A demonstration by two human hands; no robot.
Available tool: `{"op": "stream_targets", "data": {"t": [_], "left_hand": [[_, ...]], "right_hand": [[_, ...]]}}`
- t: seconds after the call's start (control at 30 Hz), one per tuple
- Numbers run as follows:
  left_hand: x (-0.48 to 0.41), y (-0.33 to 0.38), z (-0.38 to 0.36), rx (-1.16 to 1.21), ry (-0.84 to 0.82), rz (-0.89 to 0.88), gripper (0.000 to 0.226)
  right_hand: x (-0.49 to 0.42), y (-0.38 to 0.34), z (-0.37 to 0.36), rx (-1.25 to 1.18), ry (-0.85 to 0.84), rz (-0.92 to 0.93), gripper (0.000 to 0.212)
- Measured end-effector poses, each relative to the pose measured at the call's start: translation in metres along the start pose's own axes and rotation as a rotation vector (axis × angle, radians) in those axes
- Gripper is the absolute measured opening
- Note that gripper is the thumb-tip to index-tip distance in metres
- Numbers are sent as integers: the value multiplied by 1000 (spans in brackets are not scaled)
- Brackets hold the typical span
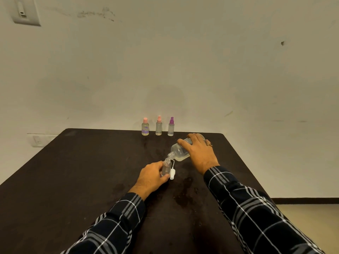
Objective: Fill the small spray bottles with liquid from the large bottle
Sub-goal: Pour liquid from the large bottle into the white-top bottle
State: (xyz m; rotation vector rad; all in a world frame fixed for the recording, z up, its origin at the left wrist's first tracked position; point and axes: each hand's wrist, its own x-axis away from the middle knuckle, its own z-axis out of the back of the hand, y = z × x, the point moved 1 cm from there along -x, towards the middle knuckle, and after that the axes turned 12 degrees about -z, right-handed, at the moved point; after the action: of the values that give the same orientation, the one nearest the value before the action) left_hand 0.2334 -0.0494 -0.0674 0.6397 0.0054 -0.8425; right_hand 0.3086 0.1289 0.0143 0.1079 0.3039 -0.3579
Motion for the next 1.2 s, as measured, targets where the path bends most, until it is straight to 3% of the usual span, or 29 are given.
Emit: {"op": "stream_targets", "data": {"t": [1.2], "left_hand": [[-1,-1,0,9,-2,-10,32]], "right_hand": [[-2,1,-2,10,7,12,72]]}}
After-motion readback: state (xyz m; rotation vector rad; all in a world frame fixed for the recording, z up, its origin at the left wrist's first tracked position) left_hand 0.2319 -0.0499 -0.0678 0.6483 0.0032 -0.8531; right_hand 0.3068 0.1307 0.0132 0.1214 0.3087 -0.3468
